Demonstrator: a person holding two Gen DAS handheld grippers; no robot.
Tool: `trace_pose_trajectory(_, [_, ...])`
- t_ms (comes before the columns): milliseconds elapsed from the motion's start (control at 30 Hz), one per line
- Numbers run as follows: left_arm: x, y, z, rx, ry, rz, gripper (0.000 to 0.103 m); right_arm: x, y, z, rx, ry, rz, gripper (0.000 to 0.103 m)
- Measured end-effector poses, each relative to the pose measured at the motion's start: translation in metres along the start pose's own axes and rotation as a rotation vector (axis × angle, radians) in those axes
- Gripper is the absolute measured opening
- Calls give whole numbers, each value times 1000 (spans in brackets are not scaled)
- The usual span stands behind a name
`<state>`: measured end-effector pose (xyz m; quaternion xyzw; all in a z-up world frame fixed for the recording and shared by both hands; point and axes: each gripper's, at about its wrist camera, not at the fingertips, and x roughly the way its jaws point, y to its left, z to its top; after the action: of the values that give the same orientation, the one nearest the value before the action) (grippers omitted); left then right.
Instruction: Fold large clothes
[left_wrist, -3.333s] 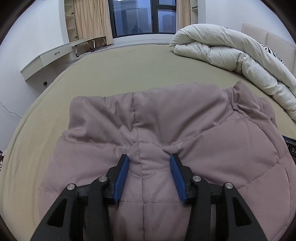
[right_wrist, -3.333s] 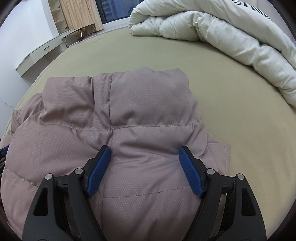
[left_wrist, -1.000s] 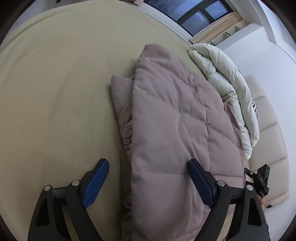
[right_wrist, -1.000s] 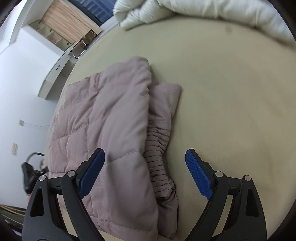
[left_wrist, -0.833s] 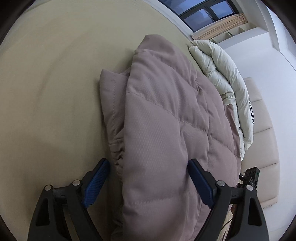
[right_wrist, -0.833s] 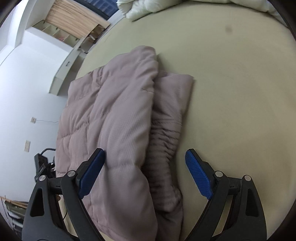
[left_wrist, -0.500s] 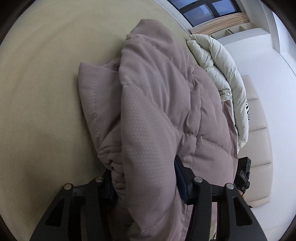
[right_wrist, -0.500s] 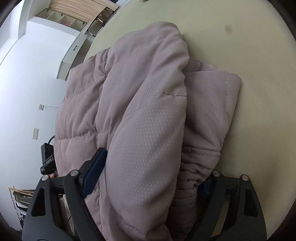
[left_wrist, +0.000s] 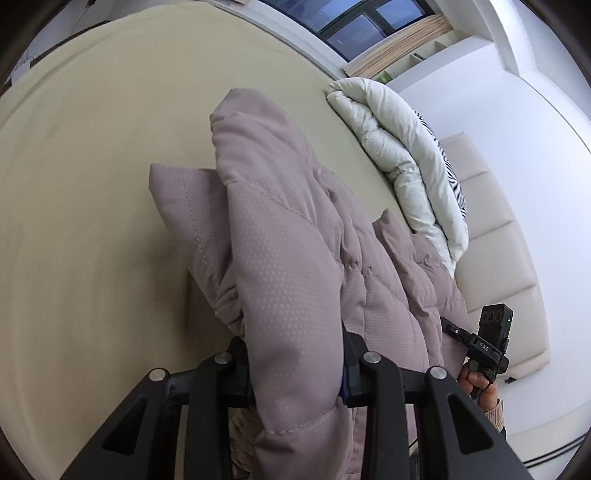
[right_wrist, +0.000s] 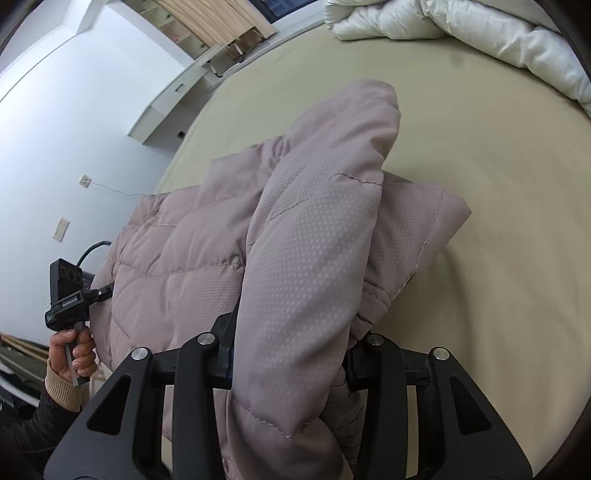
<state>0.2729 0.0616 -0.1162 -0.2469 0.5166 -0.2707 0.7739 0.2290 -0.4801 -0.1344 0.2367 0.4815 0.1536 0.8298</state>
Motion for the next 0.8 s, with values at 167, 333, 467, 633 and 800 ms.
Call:
trace_pose_trajectory(167, [-47,5,-65,23,2,-4,34,-31,19,-70,17,0,53,38])
trace_pose_trajectory(333, [-40,42,-112,-16,46,79,41,-4,5,-126,80,51,-6,42])
trace_pose_trajectory(467, [-15,82,-125,-108,54,56,61,22,-47,-139,281,27,112,65])
trace_pose_trajectory(633, [-21,66,-128,-61,18,117,62,8,-24,-137,249,20,-2,66])
trace_pose_trajectory(800, [-59,42,-140,4,-84,225,63,-46,18,-139,153,-82,-222,68])
